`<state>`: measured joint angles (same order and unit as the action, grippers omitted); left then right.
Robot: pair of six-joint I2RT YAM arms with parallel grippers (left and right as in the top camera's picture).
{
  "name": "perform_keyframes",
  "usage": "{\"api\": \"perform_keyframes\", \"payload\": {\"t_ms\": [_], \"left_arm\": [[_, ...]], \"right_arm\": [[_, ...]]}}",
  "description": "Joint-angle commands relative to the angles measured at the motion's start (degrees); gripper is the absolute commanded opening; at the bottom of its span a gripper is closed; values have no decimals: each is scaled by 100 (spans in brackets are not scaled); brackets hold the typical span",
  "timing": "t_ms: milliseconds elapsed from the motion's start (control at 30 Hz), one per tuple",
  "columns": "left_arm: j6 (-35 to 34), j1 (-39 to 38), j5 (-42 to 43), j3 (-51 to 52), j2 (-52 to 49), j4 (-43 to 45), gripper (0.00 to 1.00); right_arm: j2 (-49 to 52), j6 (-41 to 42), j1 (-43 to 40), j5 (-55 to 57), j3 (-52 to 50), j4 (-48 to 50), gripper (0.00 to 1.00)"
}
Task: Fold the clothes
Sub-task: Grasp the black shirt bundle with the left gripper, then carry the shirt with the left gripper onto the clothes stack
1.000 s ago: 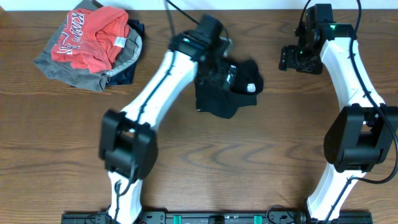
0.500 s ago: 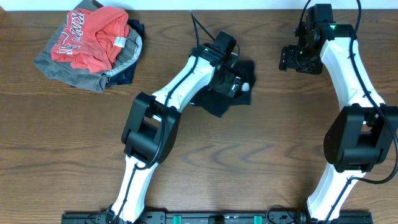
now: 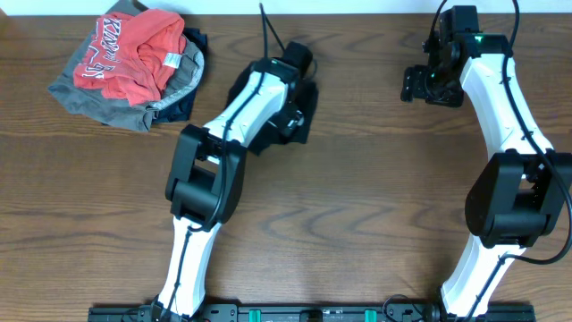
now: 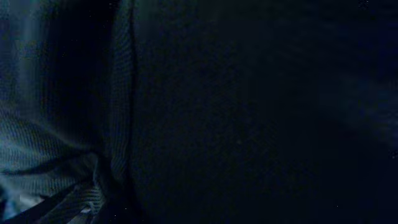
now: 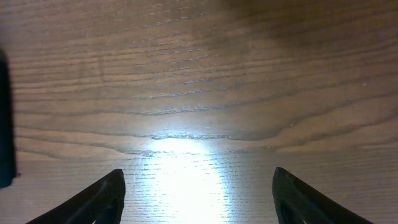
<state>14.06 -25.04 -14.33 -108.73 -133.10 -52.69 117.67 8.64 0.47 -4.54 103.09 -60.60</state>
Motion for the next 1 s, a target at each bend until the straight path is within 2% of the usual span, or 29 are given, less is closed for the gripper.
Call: {"api": "perform_keyframes", "payload": {"t_ms": [0, 67, 200, 333, 967], "left_arm": [[199, 39, -240, -334, 339, -229, 98], [199, -4, 101, -433, 675, -278, 98], [52, -33, 1309, -444, 1209, -155, 98], [-72, -44, 2262, -426, 1189, -103, 98], [-195, -391, 2330, -398, -107, 50, 98]], "right_arm": [[-120, -55, -31, -46, 76, -11, 73], [-120, -55, -31, -46, 76, -7, 74], [-120, -55, -28, -48, 76, 35, 74], [-120, -55, -28, -46, 76, 35, 74], [-120, -57, -28, -44, 76, 31, 75]]}}
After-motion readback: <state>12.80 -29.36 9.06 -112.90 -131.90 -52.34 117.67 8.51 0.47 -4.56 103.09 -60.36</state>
